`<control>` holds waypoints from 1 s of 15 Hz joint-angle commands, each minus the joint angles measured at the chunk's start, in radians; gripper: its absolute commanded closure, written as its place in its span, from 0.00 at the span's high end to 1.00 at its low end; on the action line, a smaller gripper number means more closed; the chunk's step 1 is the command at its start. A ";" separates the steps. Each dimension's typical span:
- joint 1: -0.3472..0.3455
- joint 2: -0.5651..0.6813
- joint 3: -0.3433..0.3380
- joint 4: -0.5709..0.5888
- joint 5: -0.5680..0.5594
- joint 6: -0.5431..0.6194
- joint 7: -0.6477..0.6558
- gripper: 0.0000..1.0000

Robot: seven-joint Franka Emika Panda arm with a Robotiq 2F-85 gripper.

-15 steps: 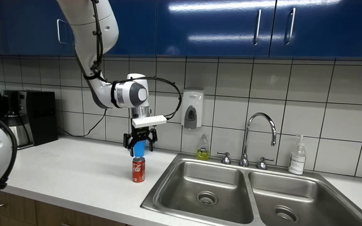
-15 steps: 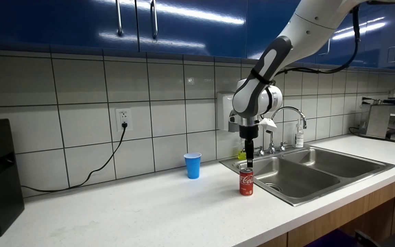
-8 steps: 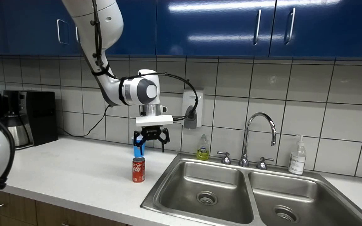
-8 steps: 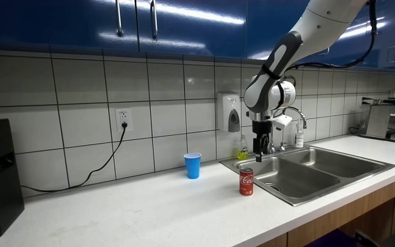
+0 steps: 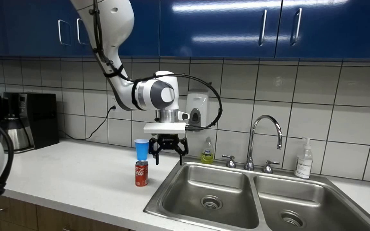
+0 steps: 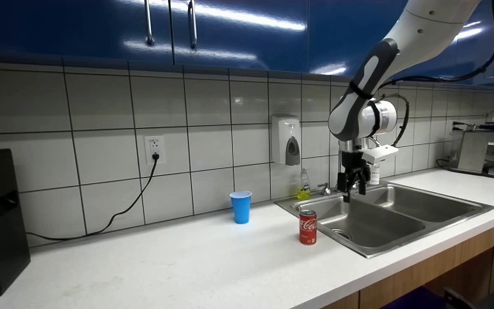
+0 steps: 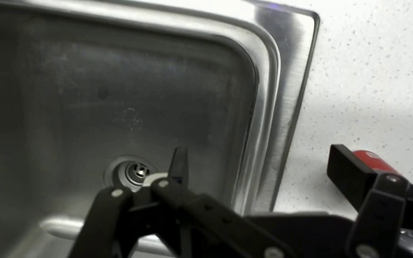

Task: Put the red can on the left side of the counter.

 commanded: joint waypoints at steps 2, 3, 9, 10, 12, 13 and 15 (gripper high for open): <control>-0.031 -0.067 -0.029 -0.084 -0.053 0.010 0.089 1.00; -0.036 -0.076 -0.035 -0.098 -0.057 0.009 0.093 1.00; -0.058 -0.109 -0.065 -0.163 -0.069 0.014 0.127 1.00; -0.061 -0.113 -0.069 -0.170 -0.071 0.012 0.134 1.00; -0.057 -0.072 -0.064 -0.137 -0.044 -0.001 0.101 1.00; -0.059 -0.075 -0.066 -0.144 -0.045 -0.001 0.107 1.00; -0.060 -0.079 -0.069 -0.149 -0.045 -0.001 0.112 1.00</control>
